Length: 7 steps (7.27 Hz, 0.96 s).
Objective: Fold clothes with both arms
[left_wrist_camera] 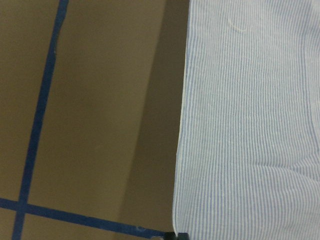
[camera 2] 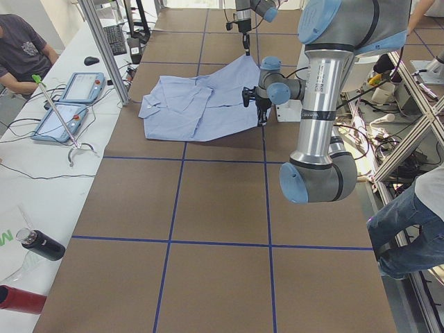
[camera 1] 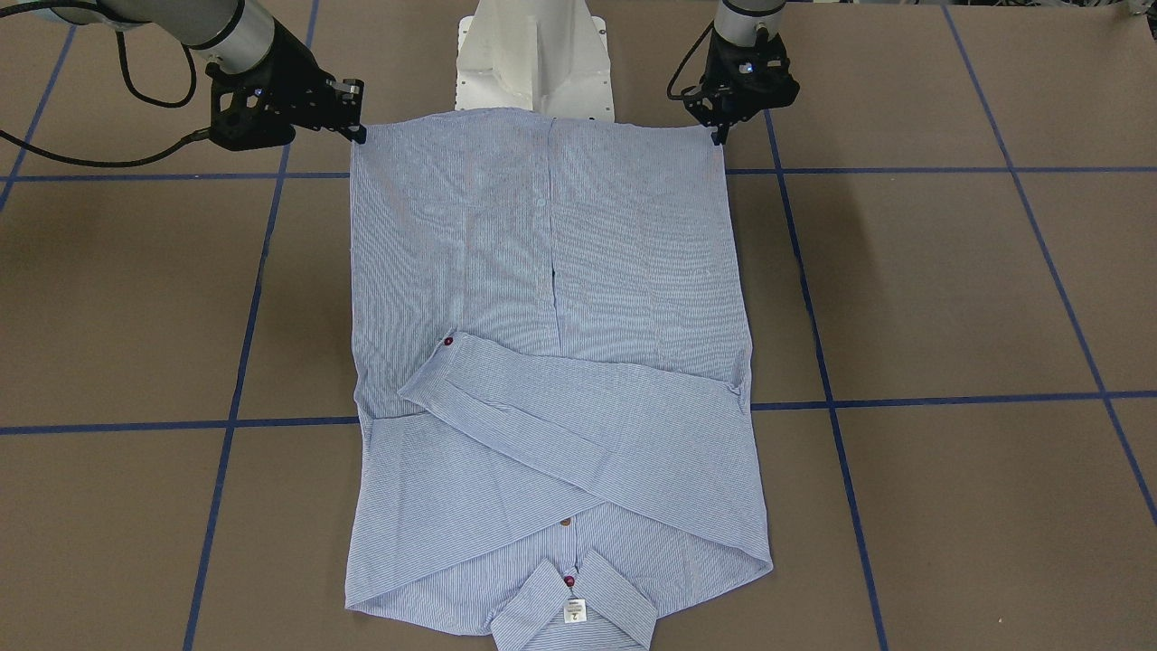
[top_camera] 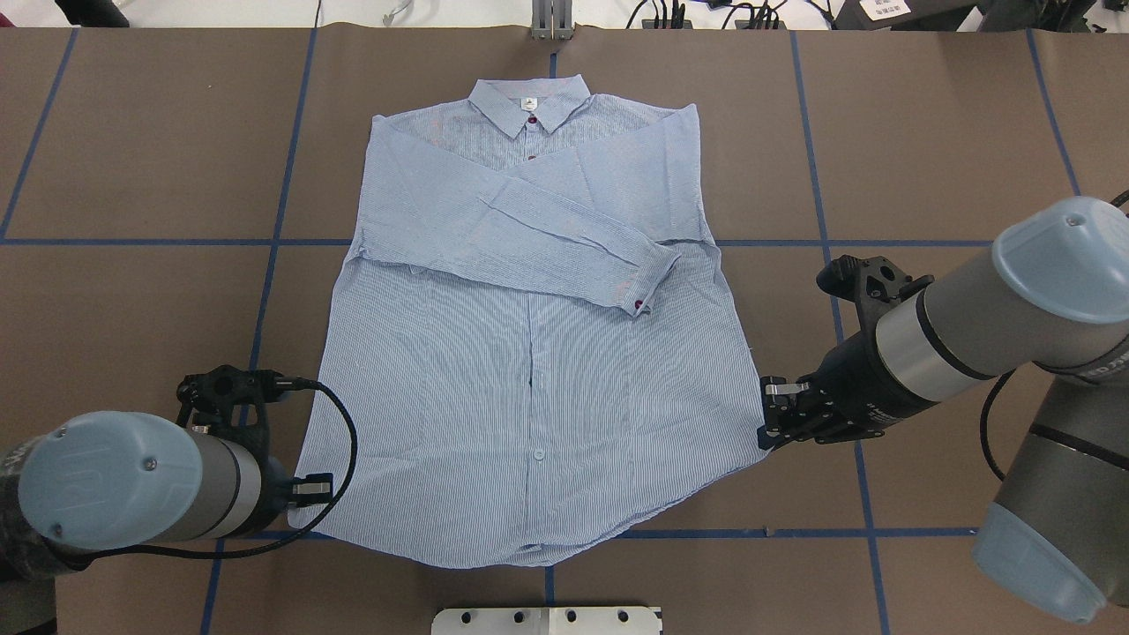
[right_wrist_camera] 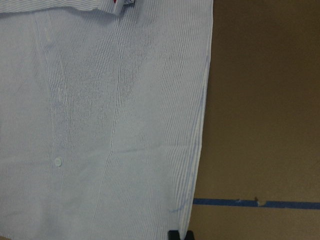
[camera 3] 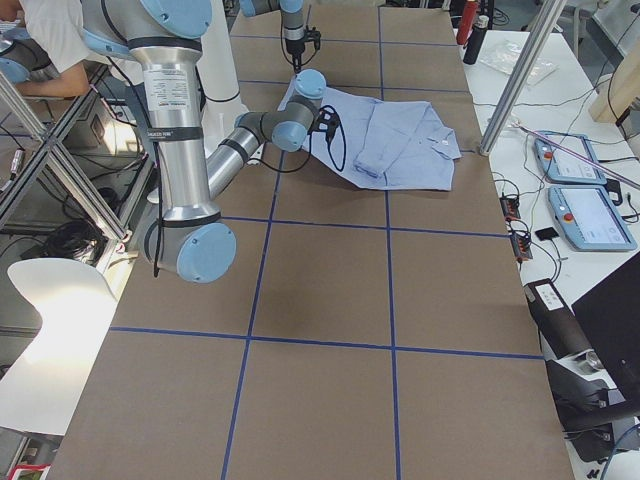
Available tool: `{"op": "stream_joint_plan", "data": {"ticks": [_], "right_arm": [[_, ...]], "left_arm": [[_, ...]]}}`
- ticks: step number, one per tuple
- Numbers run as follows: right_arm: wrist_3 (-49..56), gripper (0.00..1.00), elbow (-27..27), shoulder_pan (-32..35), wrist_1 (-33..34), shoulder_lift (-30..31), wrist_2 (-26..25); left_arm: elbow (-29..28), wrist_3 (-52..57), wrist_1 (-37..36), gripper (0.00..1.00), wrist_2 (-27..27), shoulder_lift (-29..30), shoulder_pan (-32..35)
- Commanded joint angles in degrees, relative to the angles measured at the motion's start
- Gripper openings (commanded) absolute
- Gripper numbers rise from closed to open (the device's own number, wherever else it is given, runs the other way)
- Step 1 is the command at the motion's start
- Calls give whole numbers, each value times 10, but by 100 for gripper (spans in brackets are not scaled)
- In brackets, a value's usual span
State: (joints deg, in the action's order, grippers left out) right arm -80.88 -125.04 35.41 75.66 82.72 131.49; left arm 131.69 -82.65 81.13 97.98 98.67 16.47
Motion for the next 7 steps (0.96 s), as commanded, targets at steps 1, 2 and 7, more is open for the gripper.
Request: {"op": "stream_joint_plan", "data": {"ticks": [1,2,7], "right_arm": [[-2,0,-8,9,-2,8,13],[-2,0,-20,9,-2,14,13],[-2,0,0,7,-2,12,8]], "left_arm": [[7,18,-14,0,18,-1,10],[8,26,-14,0,35,-1,11],[0,28,-13,0,56,5,25]]}}
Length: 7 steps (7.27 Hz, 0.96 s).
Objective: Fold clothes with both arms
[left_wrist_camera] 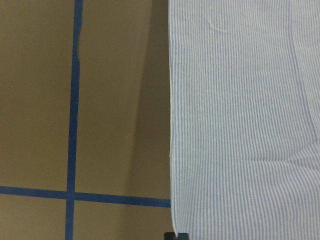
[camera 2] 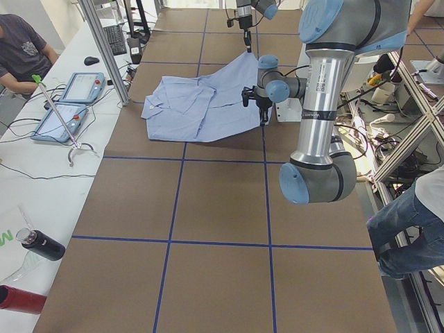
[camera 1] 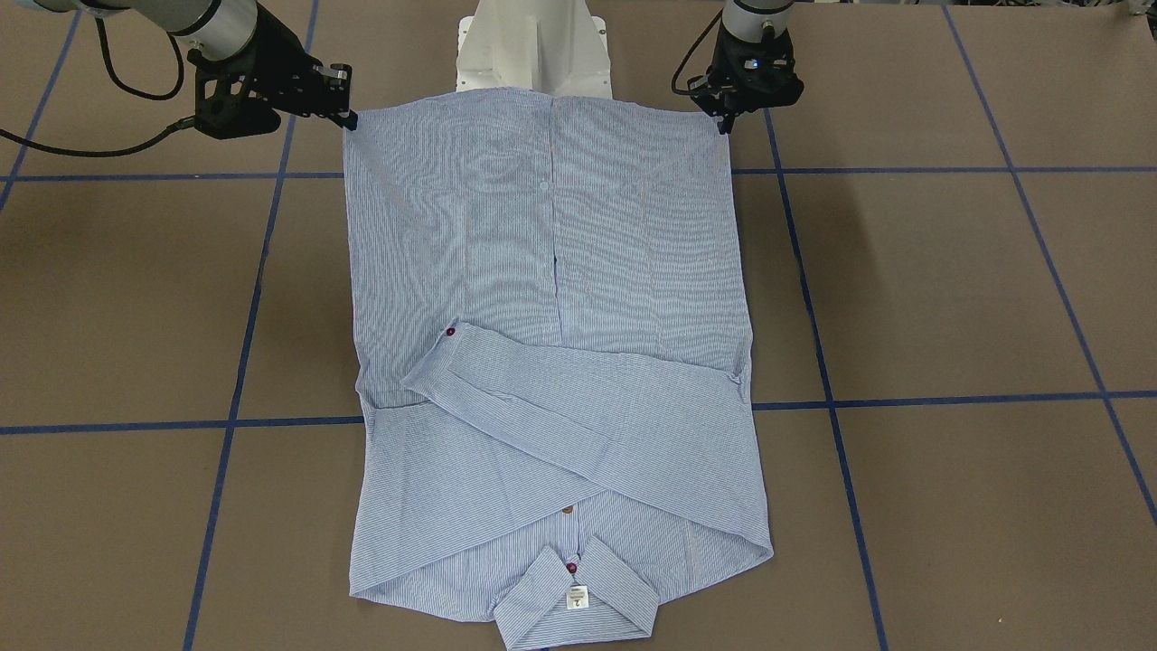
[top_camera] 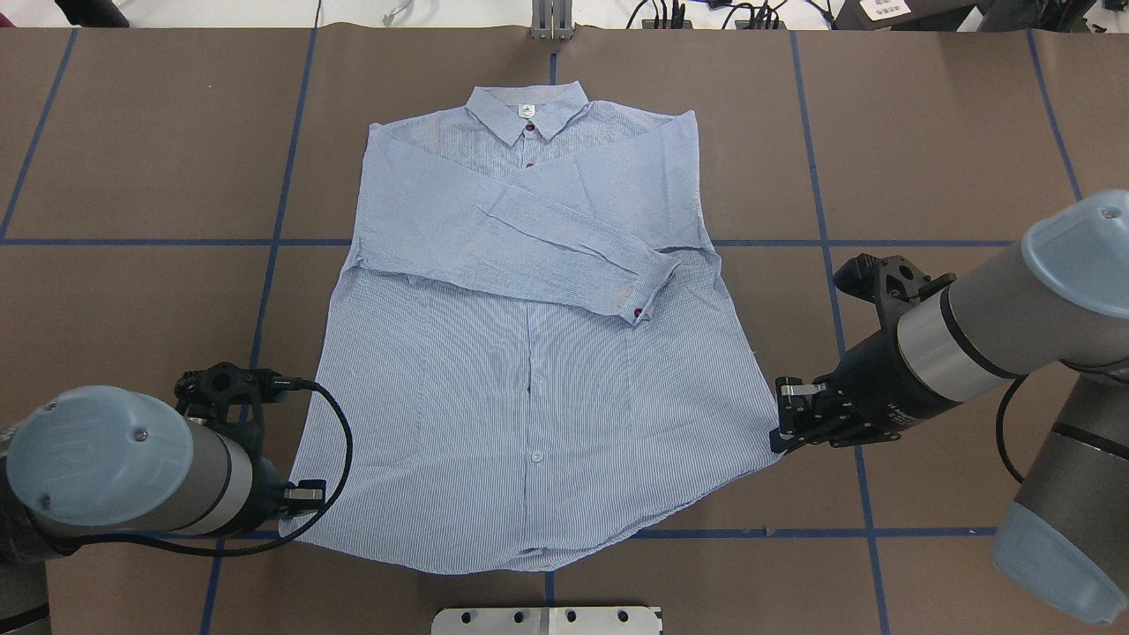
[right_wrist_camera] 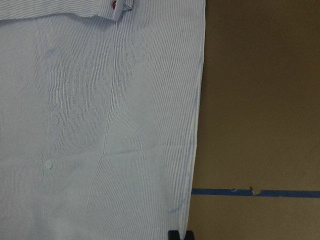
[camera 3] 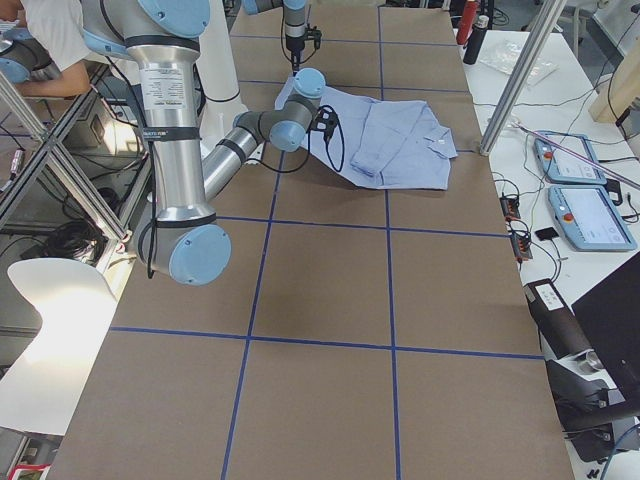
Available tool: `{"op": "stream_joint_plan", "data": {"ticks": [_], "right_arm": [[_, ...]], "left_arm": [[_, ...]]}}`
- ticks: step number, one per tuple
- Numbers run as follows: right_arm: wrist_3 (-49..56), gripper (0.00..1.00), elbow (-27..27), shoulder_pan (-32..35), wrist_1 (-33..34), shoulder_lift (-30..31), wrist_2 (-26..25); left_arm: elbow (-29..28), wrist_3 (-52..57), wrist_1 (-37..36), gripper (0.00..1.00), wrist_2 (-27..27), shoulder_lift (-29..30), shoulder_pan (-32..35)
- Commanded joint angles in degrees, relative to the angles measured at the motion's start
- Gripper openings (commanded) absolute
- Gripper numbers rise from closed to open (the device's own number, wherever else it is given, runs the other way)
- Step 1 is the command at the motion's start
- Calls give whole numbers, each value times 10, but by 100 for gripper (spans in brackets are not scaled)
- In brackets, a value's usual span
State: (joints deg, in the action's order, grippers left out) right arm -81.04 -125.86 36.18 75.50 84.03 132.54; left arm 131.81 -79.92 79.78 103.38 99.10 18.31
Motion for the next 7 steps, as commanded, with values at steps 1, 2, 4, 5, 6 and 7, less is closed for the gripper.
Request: {"op": "stream_joint_plan", "data": {"ticks": [1,2,4,5,6,7], "right_arm": [[0,0,11,-1,0,-1,-3],[1,0,14,-1,0,-2,-4],[1,0,17,4,0,-2,-4],[2,0,19,6,0,-2,-4],[2,0,19,8,0,-2,-4],[2,0,19,9,0,-2,-4]], "left_arm": [[-3,5,0,0,2,0,12],[-4,6,0,0,2,0,13],[-9,5,0,0,2,-1,15],[-9,5,0,0,2,-1,15],[-10,5,0,0,2,-1,15],[-10,5,0,0,2,-1,15]]}}
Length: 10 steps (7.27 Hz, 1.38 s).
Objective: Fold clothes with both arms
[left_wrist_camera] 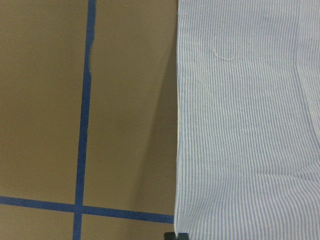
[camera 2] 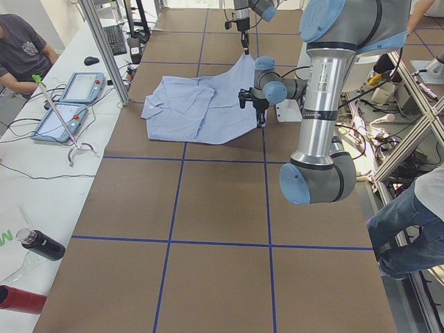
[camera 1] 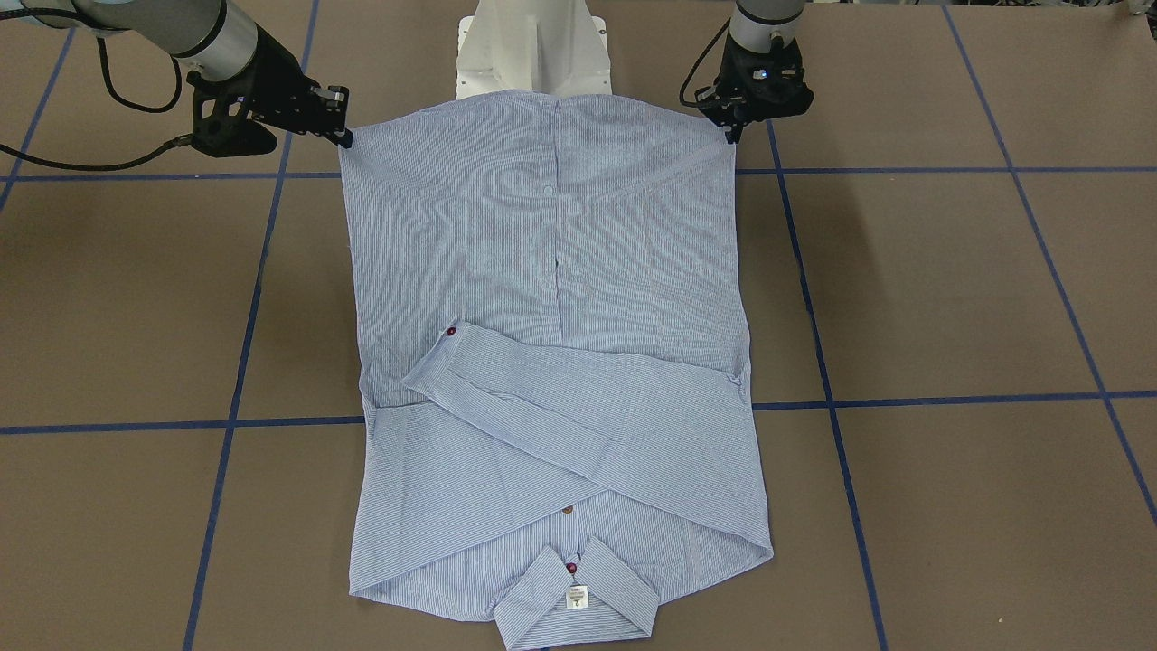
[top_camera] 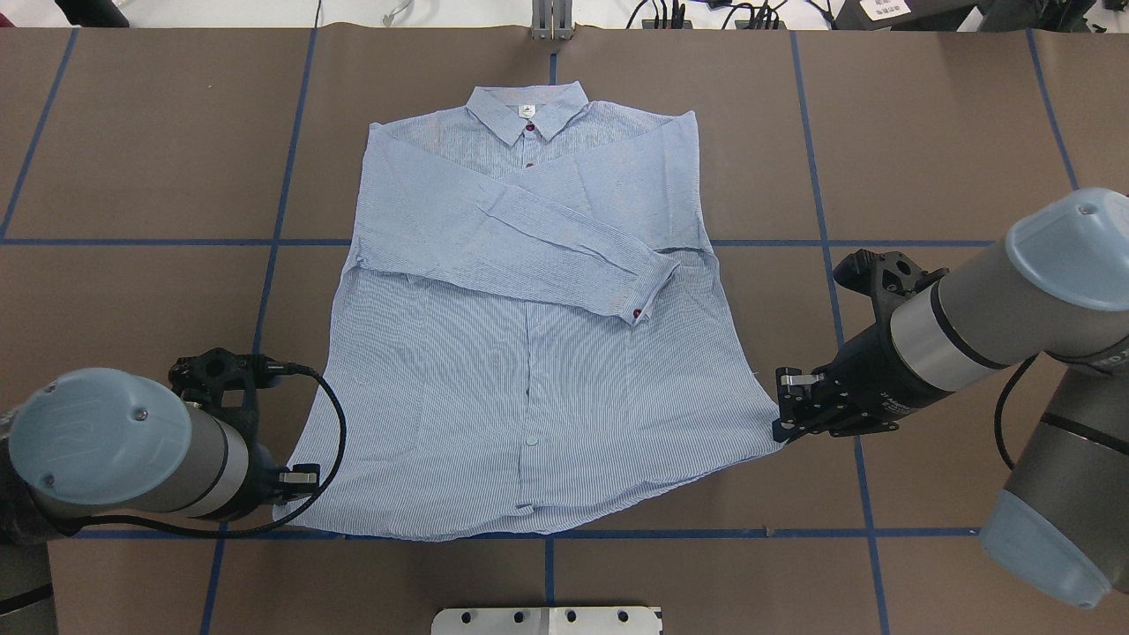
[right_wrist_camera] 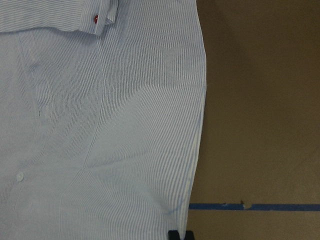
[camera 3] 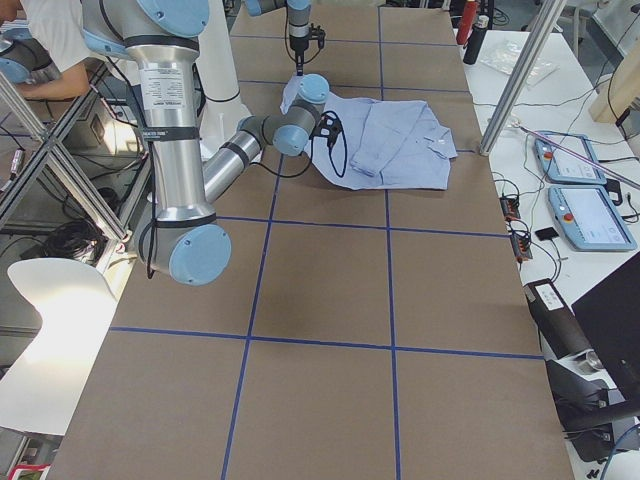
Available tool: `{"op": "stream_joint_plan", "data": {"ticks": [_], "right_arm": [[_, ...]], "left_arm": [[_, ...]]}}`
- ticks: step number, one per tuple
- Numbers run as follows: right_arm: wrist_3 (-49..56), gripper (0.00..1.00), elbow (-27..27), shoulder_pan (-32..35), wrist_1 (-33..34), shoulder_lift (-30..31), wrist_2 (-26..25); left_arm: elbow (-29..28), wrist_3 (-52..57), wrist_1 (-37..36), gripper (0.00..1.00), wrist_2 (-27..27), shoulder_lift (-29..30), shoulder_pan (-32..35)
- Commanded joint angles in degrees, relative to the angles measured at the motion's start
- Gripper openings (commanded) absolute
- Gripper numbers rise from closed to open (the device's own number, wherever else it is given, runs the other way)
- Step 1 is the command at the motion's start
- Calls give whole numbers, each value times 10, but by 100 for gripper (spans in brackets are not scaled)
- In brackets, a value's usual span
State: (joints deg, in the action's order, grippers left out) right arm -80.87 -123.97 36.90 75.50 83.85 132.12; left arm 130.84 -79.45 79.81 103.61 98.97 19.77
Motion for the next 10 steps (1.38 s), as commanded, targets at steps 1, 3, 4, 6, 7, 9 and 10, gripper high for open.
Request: {"op": "stream_joint_plan", "data": {"ticks": [1,3,4,6,7,9,10], "right_arm": [[0,0,1,3,0,0,1],[0,0,3,4,0,-1,2],[0,0,3,7,0,-1,2],[0,0,2,10,-1,-4,6],[0,0,0,12,-1,-4,7],[-1,0,-1,20,-2,-8,8],[-1,0,-3,20,-3,-8,8]], "left_arm": [[-1,0,0,0,0,0,0],[0,0,2,0,11,3,0],[0,0,2,0,12,3,0],[3,-1,3,0,29,6,4],[4,-1,4,0,36,12,8],[7,-1,4,0,38,18,12],[7,-2,4,0,48,21,12]]}}
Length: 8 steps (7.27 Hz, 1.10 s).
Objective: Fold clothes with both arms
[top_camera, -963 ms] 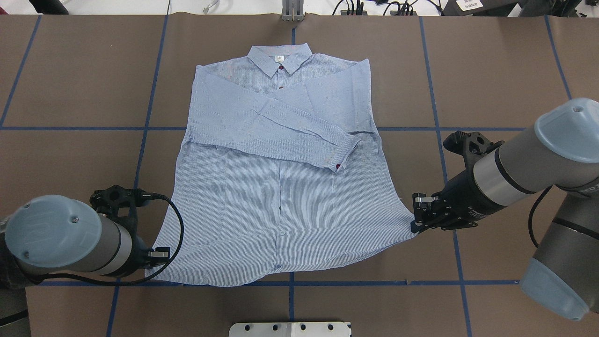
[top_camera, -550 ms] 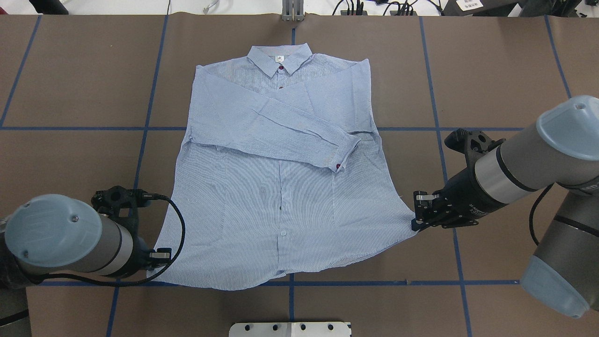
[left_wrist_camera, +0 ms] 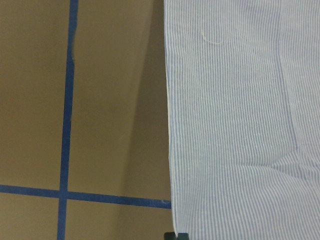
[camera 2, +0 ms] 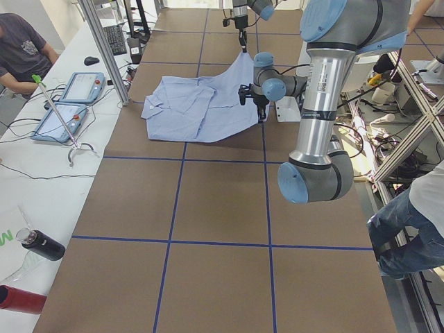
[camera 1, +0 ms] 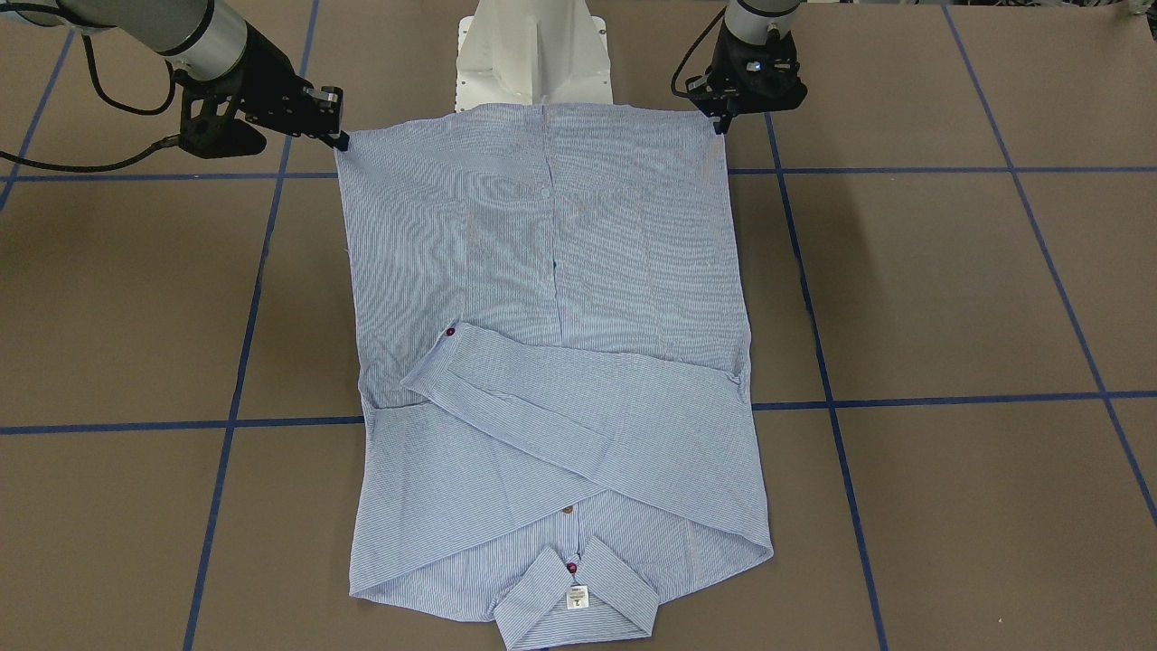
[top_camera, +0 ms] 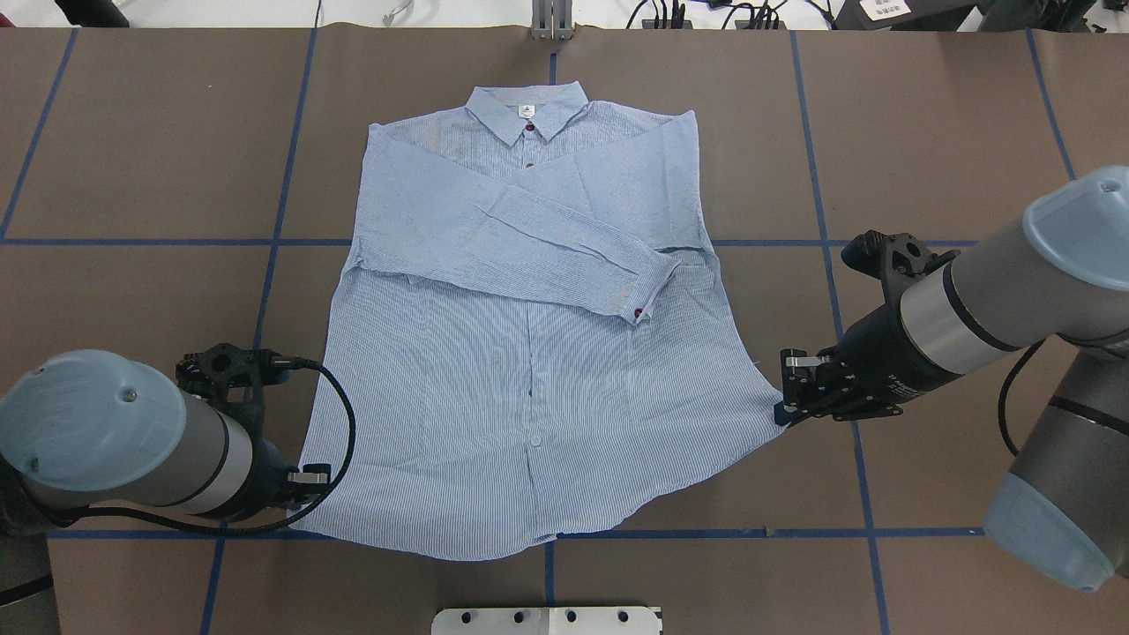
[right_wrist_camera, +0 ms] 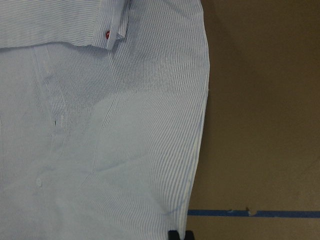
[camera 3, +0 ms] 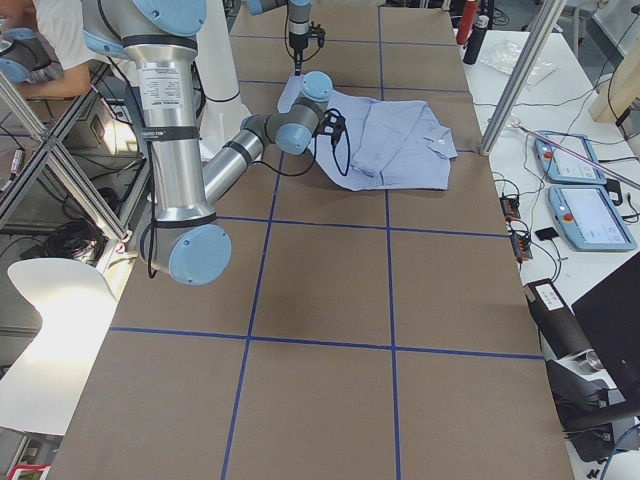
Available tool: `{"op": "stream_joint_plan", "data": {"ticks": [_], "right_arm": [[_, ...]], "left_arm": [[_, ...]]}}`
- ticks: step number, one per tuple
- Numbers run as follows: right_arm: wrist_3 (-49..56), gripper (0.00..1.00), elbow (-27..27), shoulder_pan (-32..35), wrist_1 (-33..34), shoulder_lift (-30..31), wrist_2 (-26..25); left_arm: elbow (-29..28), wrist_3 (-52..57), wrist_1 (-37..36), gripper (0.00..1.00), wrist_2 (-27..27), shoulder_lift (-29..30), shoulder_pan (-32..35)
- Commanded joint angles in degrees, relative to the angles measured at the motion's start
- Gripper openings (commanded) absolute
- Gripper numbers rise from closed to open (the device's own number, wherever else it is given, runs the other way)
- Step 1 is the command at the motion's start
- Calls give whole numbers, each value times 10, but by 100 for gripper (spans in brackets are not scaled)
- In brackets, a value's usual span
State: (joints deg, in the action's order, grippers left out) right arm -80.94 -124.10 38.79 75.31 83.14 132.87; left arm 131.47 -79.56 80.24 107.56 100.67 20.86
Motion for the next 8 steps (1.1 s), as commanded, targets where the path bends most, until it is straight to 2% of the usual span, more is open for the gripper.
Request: {"op": "stream_joint_plan", "data": {"ticks": [1,8], "right_arm": [[0,0,-2,2,0,3,0],[0,0,2,24,0,4,1]], "left_arm": [[1,0,-1,0,8,3,3],[-4,2,-1,0,8,-2,18]]}}
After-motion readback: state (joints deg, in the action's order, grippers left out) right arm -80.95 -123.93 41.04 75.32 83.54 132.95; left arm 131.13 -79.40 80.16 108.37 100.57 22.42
